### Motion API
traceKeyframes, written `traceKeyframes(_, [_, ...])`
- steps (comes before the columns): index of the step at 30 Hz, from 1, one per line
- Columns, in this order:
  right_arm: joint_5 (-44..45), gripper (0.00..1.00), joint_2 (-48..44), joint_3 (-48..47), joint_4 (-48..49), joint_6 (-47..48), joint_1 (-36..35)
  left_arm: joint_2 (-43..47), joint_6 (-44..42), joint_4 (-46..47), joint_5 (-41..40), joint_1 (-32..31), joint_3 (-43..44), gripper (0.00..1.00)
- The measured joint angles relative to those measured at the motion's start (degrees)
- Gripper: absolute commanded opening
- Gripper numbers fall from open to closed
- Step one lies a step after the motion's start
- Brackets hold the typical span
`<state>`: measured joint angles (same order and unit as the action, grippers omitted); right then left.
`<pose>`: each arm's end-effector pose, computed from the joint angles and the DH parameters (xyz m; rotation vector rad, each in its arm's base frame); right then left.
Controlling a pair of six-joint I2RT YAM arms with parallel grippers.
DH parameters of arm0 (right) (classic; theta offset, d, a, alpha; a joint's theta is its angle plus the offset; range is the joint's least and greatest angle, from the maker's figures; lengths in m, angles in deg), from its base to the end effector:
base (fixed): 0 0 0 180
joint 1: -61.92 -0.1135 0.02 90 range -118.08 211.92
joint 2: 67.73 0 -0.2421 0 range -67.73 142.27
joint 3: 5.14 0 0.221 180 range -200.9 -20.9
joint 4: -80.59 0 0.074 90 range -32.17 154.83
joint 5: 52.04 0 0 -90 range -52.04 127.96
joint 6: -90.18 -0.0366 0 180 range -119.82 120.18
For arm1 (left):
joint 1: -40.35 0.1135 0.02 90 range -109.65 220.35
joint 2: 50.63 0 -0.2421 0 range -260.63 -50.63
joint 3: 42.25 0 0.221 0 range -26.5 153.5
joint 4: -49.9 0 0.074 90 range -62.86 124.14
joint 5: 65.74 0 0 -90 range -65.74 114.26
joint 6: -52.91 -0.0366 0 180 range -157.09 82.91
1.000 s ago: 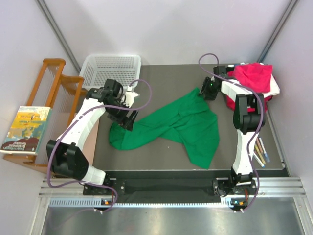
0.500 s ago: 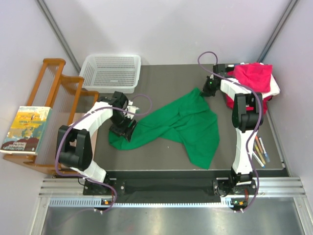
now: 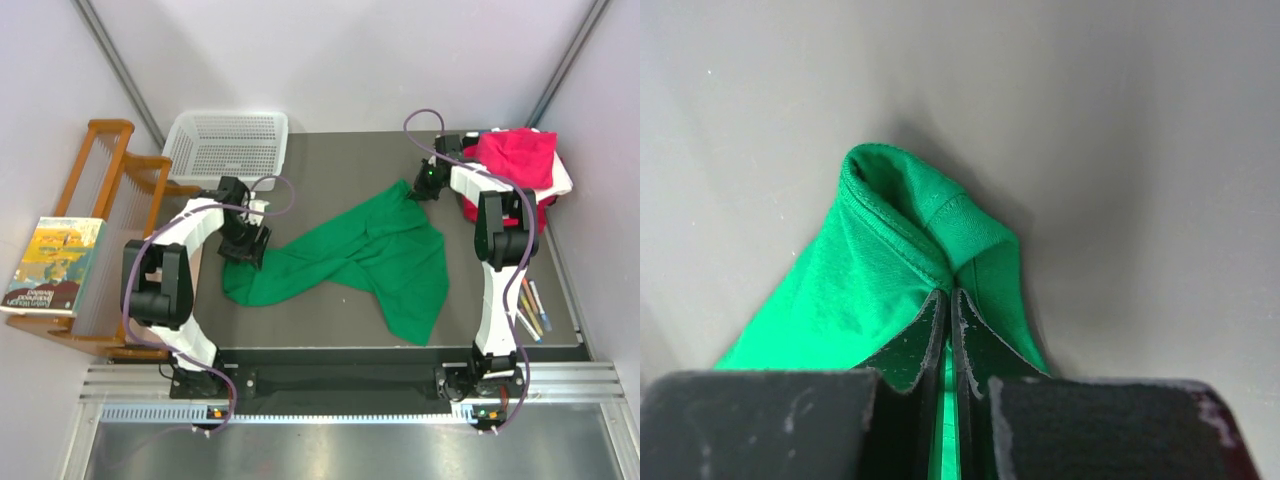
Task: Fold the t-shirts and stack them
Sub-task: Flatten the tshirt out
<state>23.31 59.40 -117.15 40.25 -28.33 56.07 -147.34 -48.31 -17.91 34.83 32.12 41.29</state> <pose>0.4383 0.0542 0.1587 0.4065 2.5549 0.5548 0.2769 -0.0468 0.1950 0.5227 2.9216 -0.2683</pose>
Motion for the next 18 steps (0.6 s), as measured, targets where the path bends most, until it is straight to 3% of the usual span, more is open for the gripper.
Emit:
traceKeyframes(9, [-0.9,0.0,-0.1,1.0,1.5,0.0,0.0,-8.2,3.0,4.8,0.5,0.1,4.2,0.61])
traceKeyframes(13, [-1.0,0.0,-0.1,1.0,1.7,0.0,0.0,-9.2,3.8,5.1,1.2,1.0,4.7,0.49])
traceKeyframes(16, [-1.1,0.0,-0.1,1.0,1.7,0.0,0.0,-9.4,3.8,5.4,1.7,2.0,4.7,0.5])
traceKeyframes(18, [-1.1,0.0,-0.1,1.0,1.7,0.0,0.0,-9.4,3.8,5.4,2.1,2.6,4.7,0.59])
